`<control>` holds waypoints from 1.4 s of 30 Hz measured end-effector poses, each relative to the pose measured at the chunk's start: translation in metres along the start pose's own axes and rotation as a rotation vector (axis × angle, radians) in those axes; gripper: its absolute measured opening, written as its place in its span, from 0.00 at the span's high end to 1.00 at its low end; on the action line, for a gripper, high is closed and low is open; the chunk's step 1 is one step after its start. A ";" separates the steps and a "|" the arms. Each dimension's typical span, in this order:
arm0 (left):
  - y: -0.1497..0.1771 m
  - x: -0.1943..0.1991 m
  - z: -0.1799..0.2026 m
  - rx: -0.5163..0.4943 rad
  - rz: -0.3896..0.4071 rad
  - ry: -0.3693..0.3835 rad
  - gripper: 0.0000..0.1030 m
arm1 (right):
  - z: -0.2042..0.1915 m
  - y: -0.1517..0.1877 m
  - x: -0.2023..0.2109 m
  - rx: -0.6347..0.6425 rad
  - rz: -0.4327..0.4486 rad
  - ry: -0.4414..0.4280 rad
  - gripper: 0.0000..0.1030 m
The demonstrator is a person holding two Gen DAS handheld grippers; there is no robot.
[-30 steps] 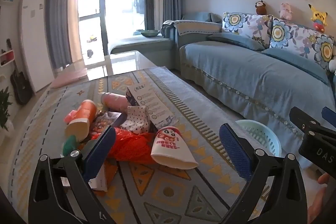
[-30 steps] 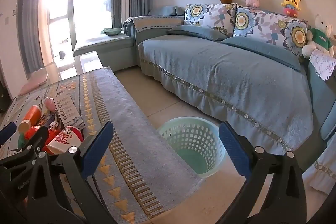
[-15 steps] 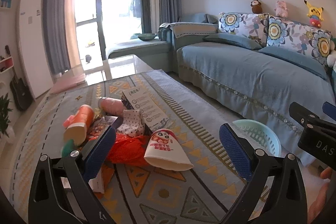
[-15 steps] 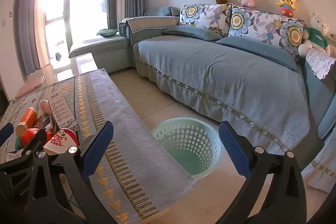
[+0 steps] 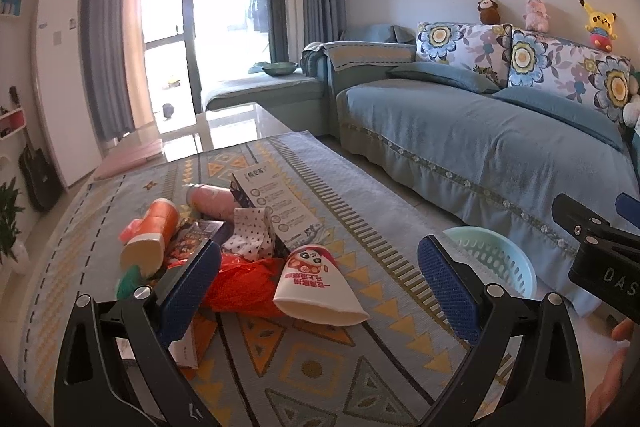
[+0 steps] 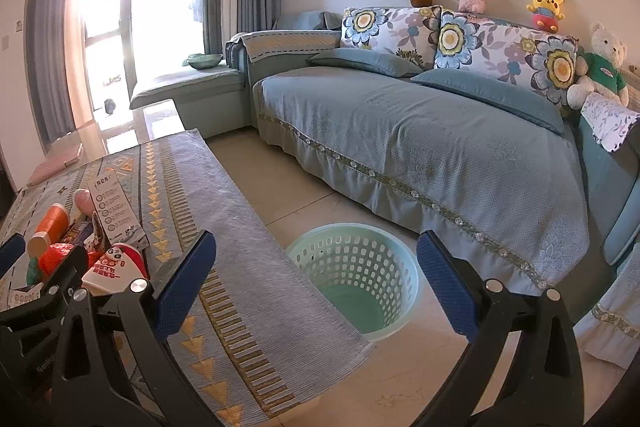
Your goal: Collect trash
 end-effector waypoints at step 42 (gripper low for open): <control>0.002 0.002 -0.001 0.007 0.010 0.001 0.07 | -0.007 0.000 0.001 0.041 0.015 0.025 0.08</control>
Point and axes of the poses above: each gripper's, at about its wrist camera, not at the fingertips, and x roughly against the way its jaws point, z to its right, y to its underside, the point moved 5 cm from there along -x, roughly the way its jaws point, and after that the axes turned 2 degrees about z, right-handed, at the moved point
